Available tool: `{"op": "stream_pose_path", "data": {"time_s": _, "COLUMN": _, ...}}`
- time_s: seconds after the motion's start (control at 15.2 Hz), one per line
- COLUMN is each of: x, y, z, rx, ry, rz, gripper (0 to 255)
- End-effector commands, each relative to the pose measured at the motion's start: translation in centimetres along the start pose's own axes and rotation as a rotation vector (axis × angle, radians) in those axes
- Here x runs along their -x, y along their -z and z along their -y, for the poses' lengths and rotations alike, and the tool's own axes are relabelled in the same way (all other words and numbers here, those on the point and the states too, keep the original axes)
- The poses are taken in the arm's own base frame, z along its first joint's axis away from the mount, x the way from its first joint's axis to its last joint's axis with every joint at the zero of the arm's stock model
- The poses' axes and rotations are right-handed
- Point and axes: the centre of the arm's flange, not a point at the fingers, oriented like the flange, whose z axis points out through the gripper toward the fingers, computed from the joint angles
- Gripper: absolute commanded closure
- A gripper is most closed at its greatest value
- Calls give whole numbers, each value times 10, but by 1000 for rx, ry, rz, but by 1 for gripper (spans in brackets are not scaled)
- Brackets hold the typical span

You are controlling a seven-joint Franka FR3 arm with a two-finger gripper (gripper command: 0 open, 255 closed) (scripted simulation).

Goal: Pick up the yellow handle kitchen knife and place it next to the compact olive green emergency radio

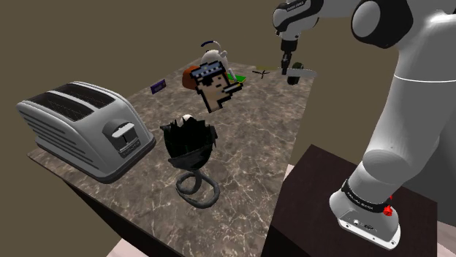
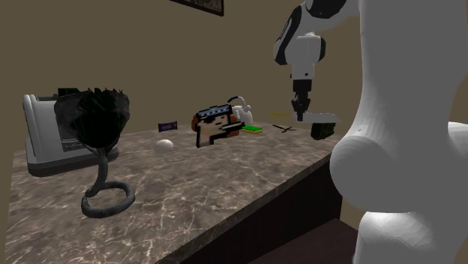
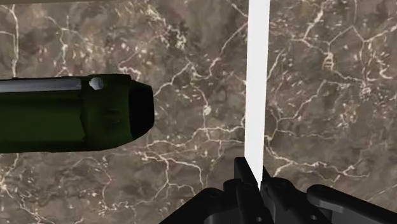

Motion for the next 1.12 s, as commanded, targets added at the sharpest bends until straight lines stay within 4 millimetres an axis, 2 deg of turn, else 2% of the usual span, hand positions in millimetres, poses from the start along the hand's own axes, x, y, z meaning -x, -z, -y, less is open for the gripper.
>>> {"op": "stream_pose_path", "data": {"time_s": 0.0, "x": 1, "y": -10, "z": 0, "rx": 0, "ry": 0, "rz": 0, "gripper": 255}}
{"op": "stream_pose_path", "data": {"time_s": 0.86, "x": -1, "y": -80, "z": 0, "rx": 0, "ry": 0, "rz": 0, "gripper": 255}}
{"op": "stream_pose_path", "data": {"time_s": 1.06, "x": -1, "y": -80, "z": 0, "rx": 0, "ry": 0, "rz": 0, "gripper": 255}}
